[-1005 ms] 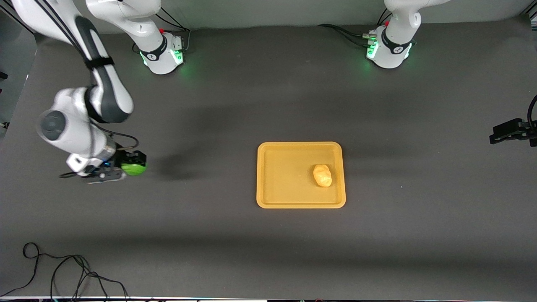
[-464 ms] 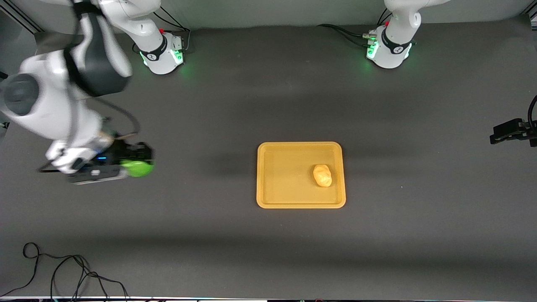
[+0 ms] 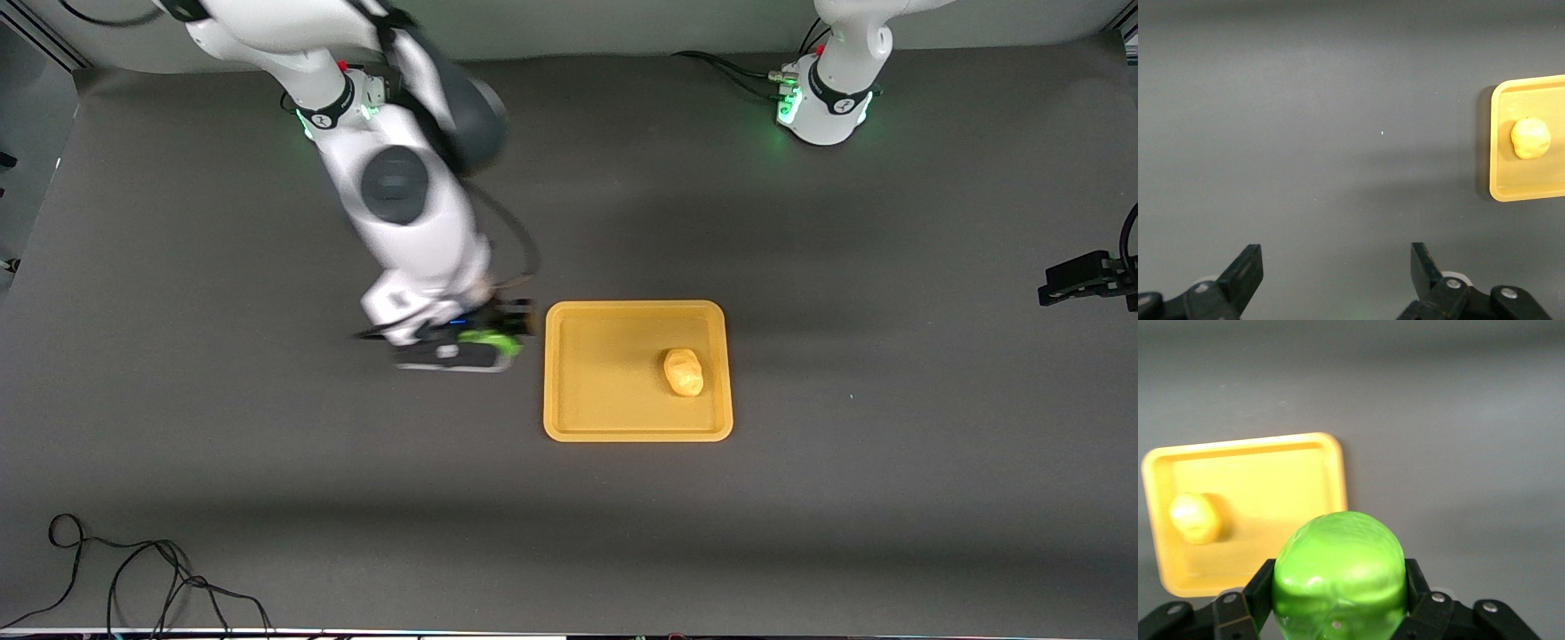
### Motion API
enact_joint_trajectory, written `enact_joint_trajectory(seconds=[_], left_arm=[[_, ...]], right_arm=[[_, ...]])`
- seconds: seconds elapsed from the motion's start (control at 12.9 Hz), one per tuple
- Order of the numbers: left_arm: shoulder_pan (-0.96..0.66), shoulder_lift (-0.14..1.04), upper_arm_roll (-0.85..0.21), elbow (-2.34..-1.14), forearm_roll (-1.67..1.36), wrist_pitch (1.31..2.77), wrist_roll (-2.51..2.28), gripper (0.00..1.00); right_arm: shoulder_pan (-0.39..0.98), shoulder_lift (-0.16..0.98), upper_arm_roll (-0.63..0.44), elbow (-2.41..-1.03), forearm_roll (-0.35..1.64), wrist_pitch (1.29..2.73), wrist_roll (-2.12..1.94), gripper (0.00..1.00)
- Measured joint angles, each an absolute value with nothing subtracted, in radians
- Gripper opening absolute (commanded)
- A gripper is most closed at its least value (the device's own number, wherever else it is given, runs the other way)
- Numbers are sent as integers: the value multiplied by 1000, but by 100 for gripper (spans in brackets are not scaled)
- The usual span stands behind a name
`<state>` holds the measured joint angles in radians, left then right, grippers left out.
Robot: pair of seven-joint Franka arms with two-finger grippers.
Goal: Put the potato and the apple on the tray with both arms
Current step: 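Lift the apple with the right gripper and carry it over the tray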
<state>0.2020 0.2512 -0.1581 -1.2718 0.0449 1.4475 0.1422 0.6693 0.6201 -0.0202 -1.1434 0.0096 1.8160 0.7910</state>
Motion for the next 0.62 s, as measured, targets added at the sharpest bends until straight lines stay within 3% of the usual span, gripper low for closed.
enact_joint_trajectory(seconds=[0.23,0.62], left_arm=[[202,251,-158,-1272,45,1452,142,99],[203,251,-158,-1272,46,1453,142,99]], right_arm=[[781,793,-24,-1006,5,1890,934,54],[837,961,-28,-979,-34,2018,944,54]])
